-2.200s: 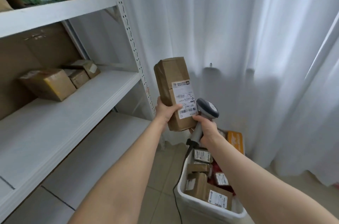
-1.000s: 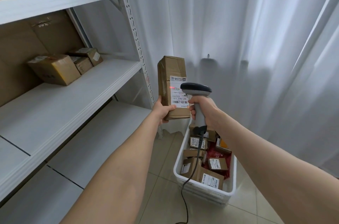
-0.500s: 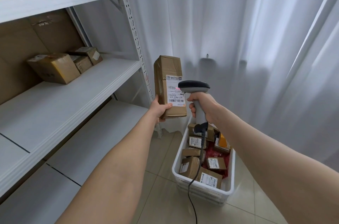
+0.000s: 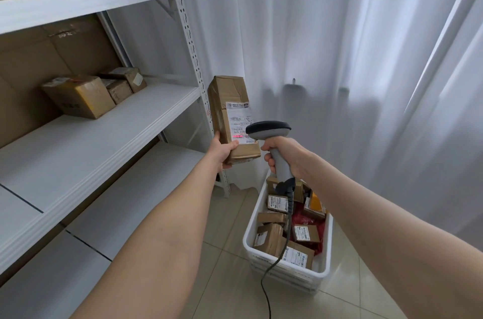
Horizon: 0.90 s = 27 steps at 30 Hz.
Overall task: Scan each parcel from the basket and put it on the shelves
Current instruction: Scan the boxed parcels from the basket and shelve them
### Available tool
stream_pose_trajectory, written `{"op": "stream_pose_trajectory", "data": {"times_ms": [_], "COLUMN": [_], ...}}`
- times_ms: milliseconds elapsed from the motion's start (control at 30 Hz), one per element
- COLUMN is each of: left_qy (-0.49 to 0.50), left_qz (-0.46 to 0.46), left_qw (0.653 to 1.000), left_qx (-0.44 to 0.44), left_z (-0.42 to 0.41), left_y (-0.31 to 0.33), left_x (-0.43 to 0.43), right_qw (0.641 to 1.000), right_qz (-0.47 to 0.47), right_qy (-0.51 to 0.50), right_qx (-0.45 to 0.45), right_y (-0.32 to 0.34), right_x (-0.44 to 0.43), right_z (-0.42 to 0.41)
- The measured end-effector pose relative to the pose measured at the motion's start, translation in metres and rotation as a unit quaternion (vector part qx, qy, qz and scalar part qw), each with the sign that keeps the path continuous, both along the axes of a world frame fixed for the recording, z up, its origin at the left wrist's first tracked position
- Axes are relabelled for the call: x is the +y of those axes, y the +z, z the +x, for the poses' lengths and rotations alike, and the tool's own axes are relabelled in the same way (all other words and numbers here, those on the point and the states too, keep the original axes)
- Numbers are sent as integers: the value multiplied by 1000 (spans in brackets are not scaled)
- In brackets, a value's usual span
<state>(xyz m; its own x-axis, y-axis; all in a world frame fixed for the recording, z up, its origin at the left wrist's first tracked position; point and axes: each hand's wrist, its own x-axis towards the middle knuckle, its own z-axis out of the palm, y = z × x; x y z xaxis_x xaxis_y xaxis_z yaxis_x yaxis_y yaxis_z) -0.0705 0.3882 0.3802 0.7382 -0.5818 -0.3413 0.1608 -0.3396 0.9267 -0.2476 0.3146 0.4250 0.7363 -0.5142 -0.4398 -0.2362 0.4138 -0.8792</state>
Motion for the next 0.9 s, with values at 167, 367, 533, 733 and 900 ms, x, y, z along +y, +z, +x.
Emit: {"op": "stream_pose_trajectory", "data": {"times_ms": [167, 367, 533, 733, 900], "left_qy": [14, 31, 37, 48, 60], "left_qz": [-3, -12, -12, -23, -26], "left_qw": [1000, 999, 999, 998, 998], "left_qx": [-3, -13, -21, -19, -20], "left_z": [1, 2, 5, 3, 0], "left_y": [7, 12, 16, 19, 21], "left_x": [6, 16, 28, 40, 50], "right_qw": [1000, 1000, 1000, 999, 998], "right_qz": [-3, -11, -16, -19, -28], "right_qy": [-2, 17, 19, 36, 49], "right_qx": [0, -8, -7, -11, -17], "right_y": [4, 11, 17, 20, 22], "right_x": [4, 8, 12, 18, 24], "right_z": [-3, -7, -8, -10, -12]}}
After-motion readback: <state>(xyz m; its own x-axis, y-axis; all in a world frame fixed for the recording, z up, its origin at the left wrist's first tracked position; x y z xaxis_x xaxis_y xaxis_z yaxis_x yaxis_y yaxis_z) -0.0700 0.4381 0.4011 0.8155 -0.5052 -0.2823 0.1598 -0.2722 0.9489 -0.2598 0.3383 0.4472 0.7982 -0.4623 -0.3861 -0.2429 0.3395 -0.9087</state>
